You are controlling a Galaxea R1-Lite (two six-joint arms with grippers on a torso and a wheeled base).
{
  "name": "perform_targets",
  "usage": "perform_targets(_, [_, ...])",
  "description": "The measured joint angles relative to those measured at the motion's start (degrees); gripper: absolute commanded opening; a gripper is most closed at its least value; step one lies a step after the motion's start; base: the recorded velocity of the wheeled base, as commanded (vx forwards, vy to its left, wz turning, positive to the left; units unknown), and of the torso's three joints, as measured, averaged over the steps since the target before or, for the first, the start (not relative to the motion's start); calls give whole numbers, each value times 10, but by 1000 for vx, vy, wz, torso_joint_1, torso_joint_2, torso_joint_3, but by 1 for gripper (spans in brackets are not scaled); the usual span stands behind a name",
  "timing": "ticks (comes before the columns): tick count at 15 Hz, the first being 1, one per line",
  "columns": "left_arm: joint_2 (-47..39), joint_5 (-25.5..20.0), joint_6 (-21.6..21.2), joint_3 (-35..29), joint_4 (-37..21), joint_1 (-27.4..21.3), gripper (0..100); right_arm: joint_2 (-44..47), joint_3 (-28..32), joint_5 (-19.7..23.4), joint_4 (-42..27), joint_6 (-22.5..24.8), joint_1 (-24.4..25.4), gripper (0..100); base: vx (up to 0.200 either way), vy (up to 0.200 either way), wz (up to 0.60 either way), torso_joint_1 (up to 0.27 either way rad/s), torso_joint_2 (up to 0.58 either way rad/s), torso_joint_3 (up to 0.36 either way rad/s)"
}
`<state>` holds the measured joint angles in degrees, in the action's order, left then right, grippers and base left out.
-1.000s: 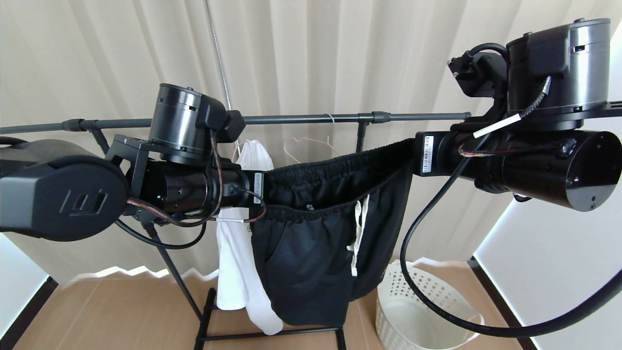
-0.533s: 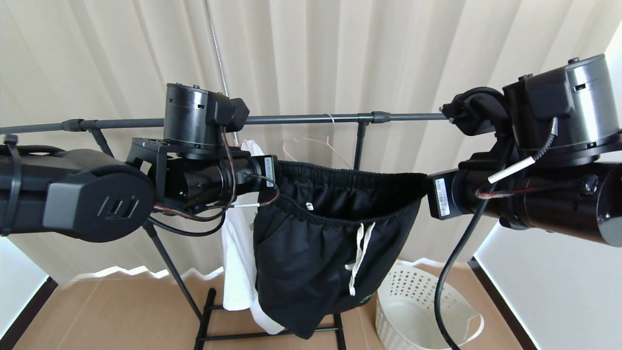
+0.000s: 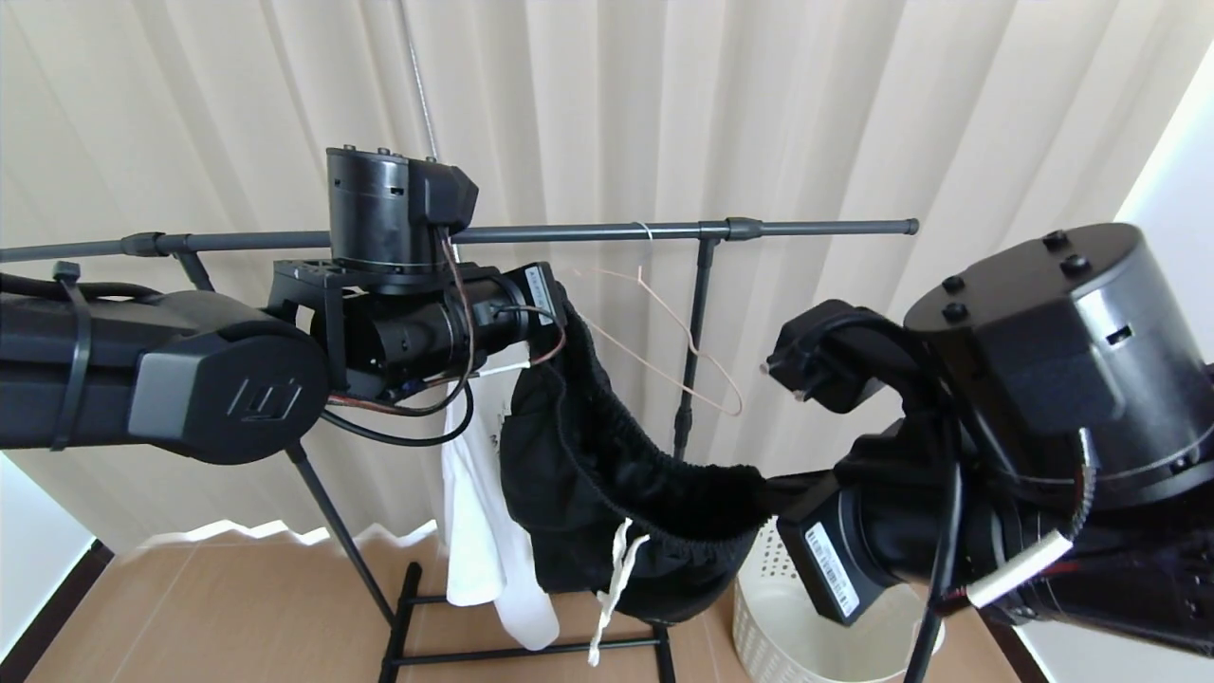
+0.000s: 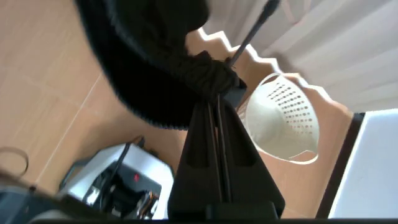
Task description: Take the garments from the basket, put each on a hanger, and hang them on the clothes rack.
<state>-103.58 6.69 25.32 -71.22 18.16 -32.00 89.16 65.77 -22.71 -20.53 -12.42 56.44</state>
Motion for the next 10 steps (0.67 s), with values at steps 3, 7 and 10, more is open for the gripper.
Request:
perform_targets(3, [-3, -1, 32, -12, 10, -7, 0, 9, -6, 14, -2, -30, 46, 0, 0, 0, 0, 0, 0, 0])
perform_targets(7, [-17, 0, 60, -34, 10, -18, 0, 57, 25, 44, 2, -124, 105, 0, 0, 0, 0, 0, 0, 0])
perform_targets(10, [-22, 0, 63, -39, 11, -21, 0, 96, 74, 45, 1, -204, 116, 0, 0, 0, 0, 0, 0, 0])
